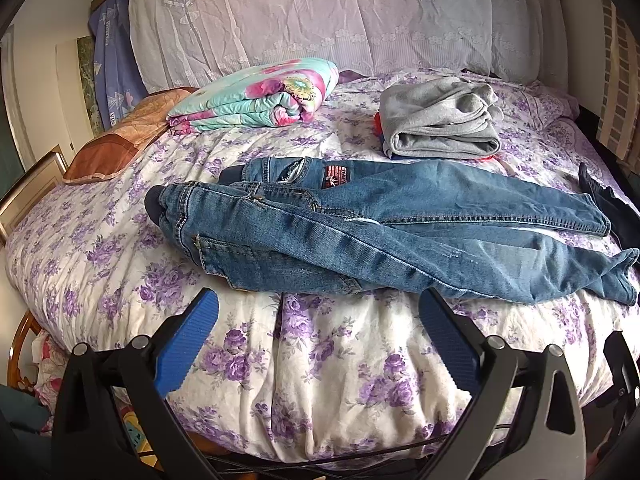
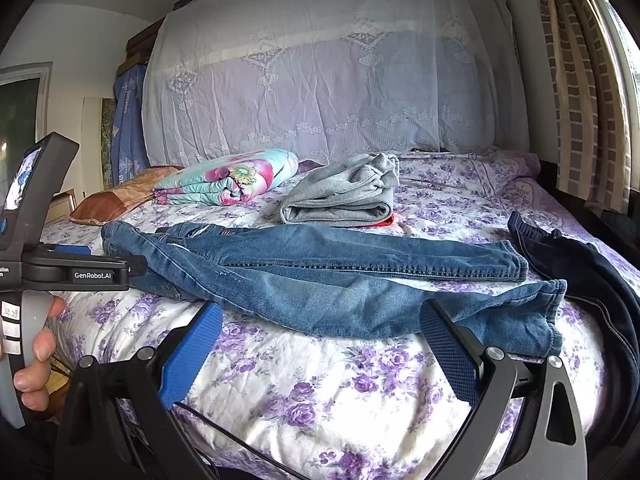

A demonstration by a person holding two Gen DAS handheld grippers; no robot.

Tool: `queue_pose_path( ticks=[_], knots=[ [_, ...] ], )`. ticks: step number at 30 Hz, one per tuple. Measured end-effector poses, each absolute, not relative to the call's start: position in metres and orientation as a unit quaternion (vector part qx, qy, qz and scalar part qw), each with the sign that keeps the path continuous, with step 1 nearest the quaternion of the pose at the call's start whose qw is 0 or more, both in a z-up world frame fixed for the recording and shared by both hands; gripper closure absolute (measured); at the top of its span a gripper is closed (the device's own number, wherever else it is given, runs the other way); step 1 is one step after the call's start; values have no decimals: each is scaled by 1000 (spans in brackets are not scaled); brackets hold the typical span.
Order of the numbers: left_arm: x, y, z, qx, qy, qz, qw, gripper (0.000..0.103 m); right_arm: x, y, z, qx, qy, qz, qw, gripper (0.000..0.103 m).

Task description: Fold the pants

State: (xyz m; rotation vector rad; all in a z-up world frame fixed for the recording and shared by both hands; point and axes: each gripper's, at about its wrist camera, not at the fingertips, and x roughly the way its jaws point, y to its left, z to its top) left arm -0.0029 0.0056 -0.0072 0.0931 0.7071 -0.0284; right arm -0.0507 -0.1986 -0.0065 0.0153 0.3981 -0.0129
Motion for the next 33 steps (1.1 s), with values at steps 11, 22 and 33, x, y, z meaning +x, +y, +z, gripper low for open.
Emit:
queue_pose_path(
  ticks=[11,22,33],
  knots=[
    [-2,6,-6,46,346,-14,937,5,-50,-200,-5,8,199,-6,980,3],
    [-3,7,-5,46,348,-14,936,5,-50,-199,-5,8,199,-6,980,3],
    [-3,7,-5,46,348,-14,936,5,-50,-199,-5,8,199,-7,980,3]
  ],
)
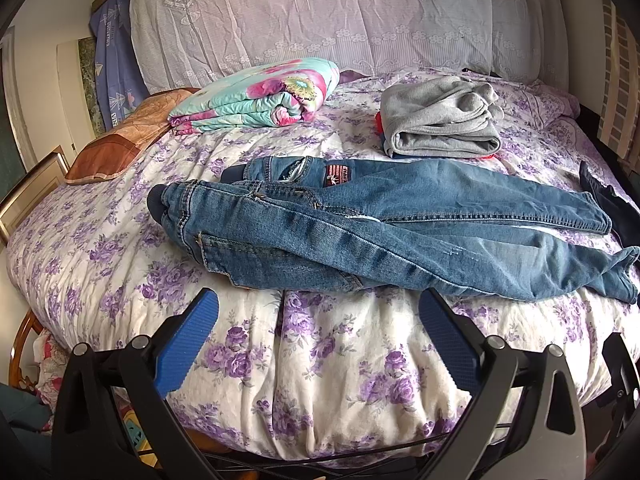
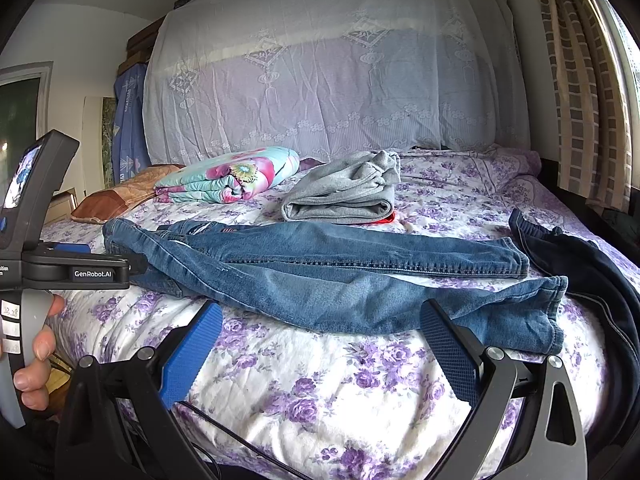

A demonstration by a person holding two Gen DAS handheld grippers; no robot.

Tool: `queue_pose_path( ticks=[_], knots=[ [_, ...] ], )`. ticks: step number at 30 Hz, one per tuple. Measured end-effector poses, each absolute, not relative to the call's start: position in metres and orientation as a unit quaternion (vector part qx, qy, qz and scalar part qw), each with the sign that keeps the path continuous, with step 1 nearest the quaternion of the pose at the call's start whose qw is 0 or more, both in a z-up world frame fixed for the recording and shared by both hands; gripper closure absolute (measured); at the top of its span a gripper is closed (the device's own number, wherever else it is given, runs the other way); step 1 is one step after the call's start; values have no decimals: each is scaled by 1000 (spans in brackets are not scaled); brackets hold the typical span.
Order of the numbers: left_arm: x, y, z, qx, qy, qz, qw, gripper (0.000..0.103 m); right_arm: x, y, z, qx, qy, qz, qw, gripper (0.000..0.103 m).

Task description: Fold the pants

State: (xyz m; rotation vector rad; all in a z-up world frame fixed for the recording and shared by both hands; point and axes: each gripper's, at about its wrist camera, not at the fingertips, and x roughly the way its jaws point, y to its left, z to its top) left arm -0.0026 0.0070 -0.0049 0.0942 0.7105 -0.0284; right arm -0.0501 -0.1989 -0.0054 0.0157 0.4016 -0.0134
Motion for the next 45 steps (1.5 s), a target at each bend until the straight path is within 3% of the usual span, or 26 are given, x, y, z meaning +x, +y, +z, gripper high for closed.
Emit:
queue_pose_path(
  ticks=[41,45],
  knots=[
    [6,5,-14,53,363,-7,930,5,-40,-205,-18,17,218,1,976,3],
    [11,30,10,19,366,-16,930,5,-28,-228,-7,20,238,13,971,3]
  ],
)
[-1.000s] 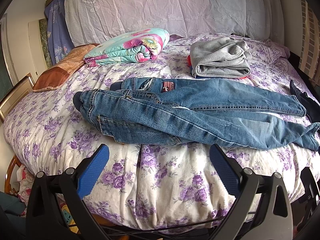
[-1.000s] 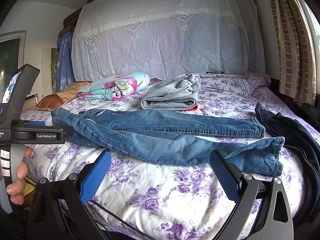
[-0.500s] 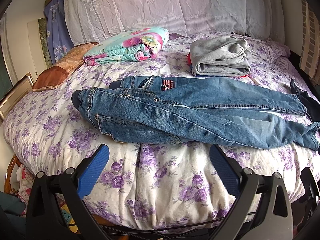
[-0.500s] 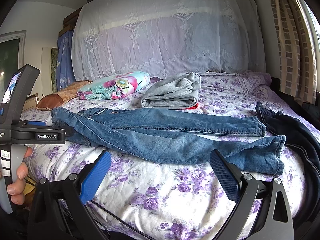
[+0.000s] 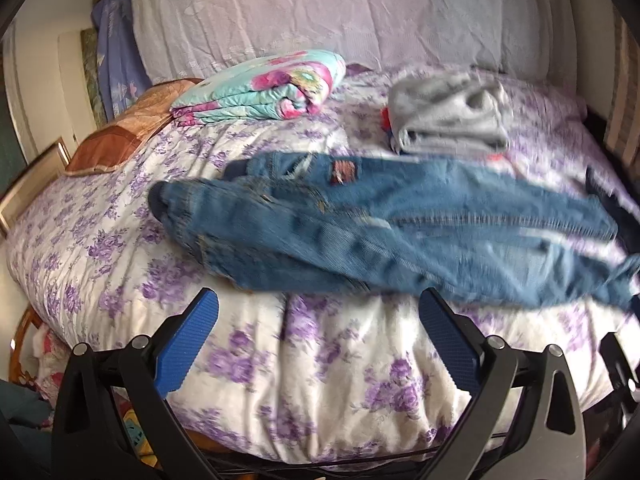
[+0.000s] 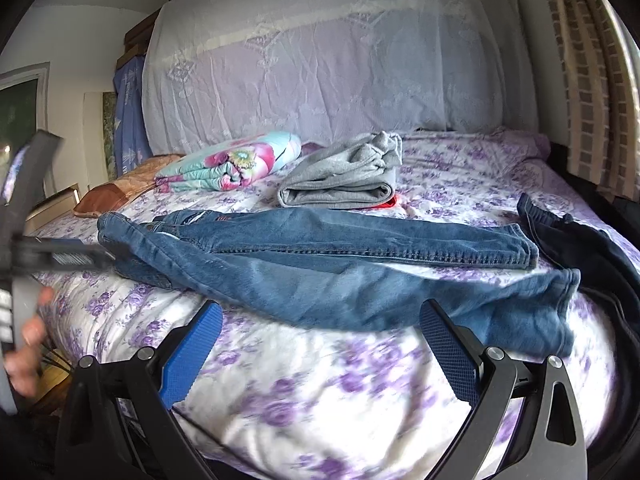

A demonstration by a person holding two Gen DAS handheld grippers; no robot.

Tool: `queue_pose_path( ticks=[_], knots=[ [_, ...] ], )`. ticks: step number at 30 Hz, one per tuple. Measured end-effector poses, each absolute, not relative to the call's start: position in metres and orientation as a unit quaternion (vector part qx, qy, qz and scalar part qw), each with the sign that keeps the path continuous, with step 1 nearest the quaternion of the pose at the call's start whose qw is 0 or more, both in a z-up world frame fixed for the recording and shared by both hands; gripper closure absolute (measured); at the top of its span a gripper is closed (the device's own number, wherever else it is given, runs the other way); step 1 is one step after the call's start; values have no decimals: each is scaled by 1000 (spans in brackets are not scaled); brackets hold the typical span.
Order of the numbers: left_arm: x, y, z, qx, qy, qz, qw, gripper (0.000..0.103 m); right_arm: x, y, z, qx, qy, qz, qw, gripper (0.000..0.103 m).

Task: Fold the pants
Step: 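Grasp the jeans waistband with the left tool while the right tool grasps the leg hems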

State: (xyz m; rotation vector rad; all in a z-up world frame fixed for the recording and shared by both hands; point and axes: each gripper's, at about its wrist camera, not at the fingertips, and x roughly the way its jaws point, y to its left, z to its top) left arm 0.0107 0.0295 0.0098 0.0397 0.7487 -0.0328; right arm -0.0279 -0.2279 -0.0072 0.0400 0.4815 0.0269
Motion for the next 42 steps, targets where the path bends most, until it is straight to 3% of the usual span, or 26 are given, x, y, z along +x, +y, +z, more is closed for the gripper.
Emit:
queue_pose_path(
  ticks=[4,9,16,22,26,27,29,31,32,34,37,40,42],
  knots=[
    [55,74,59,18,394,-12,919,5,1,-313,32,80,250,-22,965,3],
    [152,126,83,17,445,20,895,5,56,-405,40,149,320,-53,934,3],
    [286,186,21,-28,547,6,837,5,138,-486,-3,234,390,-86,886,3],
    [311,167,-40,33,601,-20,799,5,193,-504,-33,215,454,-99,859,4],
    [308,153,-48,79,596,-24,799,5,219,-504,-50,201,494,-94,841,5],
    [308,152,-47,76,598,-26,798,6,222,-502,-50,197,499,-91,839,7],
    [308,148,-43,66,604,-40,793,14,227,-498,-51,189,511,-72,836,30],
    [305,138,-38,70,607,-58,790,29,229,-494,-48,171,518,-73,835,37],
    [305,132,-37,81,607,-59,789,30,229,-495,-47,171,519,-70,835,37],
    [309,125,-37,93,608,-55,787,30,228,-501,-45,186,515,-64,835,36],
    [318,135,-39,54,630,-58,772,29,223,-512,-43,224,508,-51,830,18],
    [322,149,-29,10,628,-76,774,29,218,-512,-39,233,502,-33,832,18],
    [322,160,-10,-30,609,-100,787,23,214,-506,-34,219,499,-24,838,18]
  ],
)
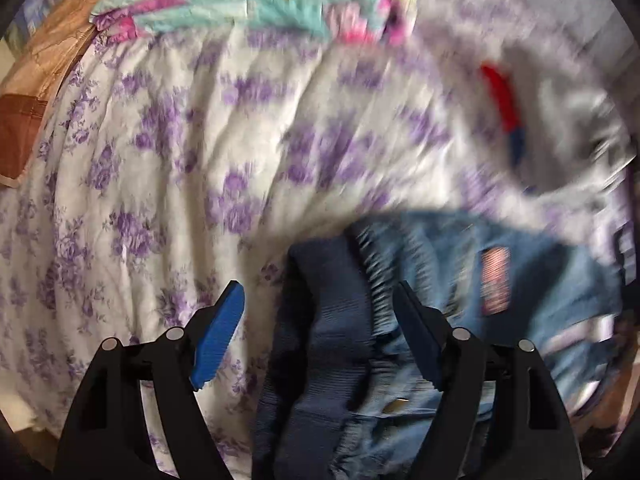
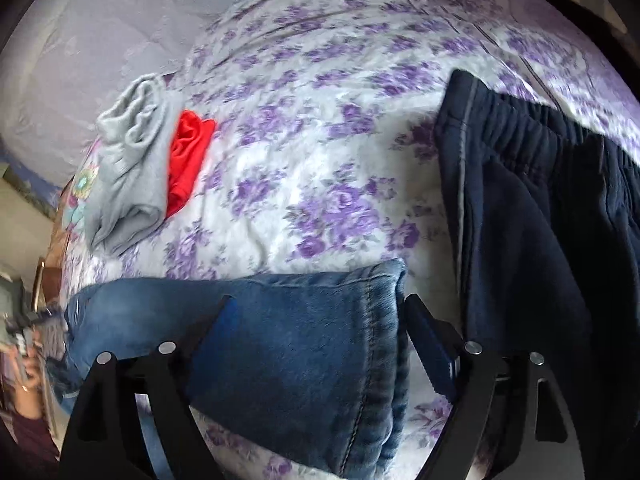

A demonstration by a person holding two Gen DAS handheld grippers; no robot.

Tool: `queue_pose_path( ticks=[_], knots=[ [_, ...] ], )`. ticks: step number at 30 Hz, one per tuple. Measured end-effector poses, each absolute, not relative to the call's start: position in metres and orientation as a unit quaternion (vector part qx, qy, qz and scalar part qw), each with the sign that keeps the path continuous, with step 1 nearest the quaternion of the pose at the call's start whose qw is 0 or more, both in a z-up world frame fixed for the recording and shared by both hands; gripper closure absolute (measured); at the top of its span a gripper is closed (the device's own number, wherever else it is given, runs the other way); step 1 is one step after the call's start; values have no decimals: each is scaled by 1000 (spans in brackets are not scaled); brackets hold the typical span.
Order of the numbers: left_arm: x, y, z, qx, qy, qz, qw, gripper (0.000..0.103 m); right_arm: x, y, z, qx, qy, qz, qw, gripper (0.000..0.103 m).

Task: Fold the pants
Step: 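Grasp the jeans waistband with the left tool while the right tool grasps the leg hems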

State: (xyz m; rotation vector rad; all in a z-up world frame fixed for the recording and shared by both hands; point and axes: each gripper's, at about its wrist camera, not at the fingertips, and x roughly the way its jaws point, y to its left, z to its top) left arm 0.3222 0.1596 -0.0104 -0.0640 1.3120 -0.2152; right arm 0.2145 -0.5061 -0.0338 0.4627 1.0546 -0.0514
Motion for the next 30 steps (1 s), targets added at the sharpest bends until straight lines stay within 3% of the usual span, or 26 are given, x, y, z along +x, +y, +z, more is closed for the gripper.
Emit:
queue_pose_path(
  ticks=[2,10,11,12,14,15,16,19,24,30],
  knots=[
    [318,164,7,-61,584,-128,799,7,213,-503,-30,211,495,-16,843,18],
    [322,108,-65,8,658,-121,744,8,230,-502,-53,204,537,-31,818,15],
    [320,102,-67,28,654,-115,747,10,230,-498,-52,192,538,-29,821,19],
    [316,96,-65,48,646,-107,754,14,230,-494,-51,176,541,-23,822,29],
    [310,91,-54,55,626,-101,771,42,229,-491,-45,144,539,-33,829,89],
    [308,91,-48,47,619,-104,777,53,227,-493,-41,162,530,-19,832,89],
    [307,93,-41,33,612,-116,781,75,224,-495,-35,164,514,-22,842,89],
    [300,96,-23,15,590,-112,799,81,219,-492,-10,159,463,-9,872,89],
    [295,120,6,-55,542,-82,835,83,225,-490,23,165,411,18,896,89],
    [316,133,7,-79,533,-48,841,79,257,-489,24,172,418,14,892,89]
  ],
)
